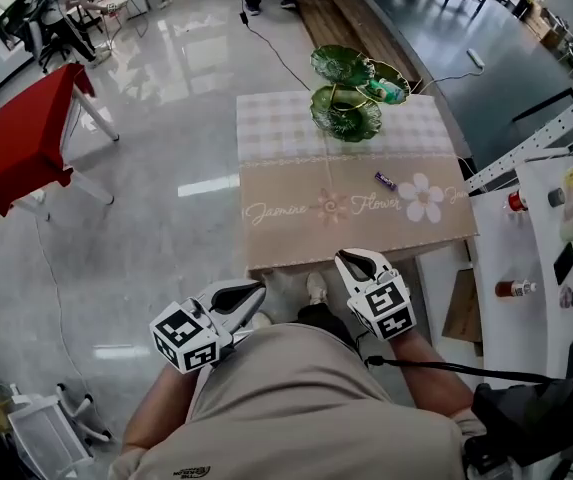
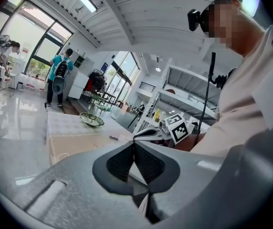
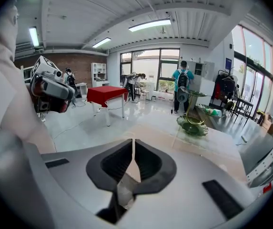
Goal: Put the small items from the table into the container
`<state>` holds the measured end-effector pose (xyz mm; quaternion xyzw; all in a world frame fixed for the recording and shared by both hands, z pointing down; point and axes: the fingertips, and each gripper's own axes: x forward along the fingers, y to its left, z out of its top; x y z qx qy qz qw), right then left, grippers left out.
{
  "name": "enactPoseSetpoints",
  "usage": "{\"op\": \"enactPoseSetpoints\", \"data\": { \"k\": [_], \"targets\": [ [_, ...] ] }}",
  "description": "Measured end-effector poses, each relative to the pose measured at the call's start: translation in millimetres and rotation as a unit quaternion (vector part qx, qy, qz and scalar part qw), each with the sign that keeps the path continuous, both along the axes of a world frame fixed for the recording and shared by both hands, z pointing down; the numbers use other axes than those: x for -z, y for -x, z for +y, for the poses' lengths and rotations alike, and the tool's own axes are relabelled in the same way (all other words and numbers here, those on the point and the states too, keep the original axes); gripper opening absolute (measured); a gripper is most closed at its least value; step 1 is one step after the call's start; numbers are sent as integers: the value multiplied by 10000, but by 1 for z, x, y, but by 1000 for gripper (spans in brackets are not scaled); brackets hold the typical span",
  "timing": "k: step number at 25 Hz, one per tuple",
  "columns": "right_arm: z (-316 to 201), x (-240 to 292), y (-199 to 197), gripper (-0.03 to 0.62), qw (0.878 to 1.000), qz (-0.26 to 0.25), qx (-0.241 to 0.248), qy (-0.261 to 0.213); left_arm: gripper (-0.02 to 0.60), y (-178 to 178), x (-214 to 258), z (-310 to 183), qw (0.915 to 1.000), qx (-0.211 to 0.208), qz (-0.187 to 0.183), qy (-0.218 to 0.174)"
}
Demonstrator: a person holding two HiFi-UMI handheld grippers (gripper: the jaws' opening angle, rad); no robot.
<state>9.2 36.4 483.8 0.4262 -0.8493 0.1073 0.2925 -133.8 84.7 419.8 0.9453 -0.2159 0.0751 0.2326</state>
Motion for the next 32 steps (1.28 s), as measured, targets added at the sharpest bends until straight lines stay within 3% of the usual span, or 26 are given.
{"op": "enactPoseSetpoints", "data": {
  "k": [5,16,24,32],
  "targets": [
    [26,4,29,29,9995,-144,288,-71,8,6,-3,22,9998,-130,-89,-119],
    [58,4,65,29,9976,-137,680,-83,8,34,-14,51,9997,34,-231,-103],
    [58,2,57,29,9979,-166,618,-89,8,28,-14,51,9994,-7,-314,-140],
    [44,-6,23,29,9990,-240,388,11,8,0,-17,31,9993,-129,-356,-40]
  ]
}}
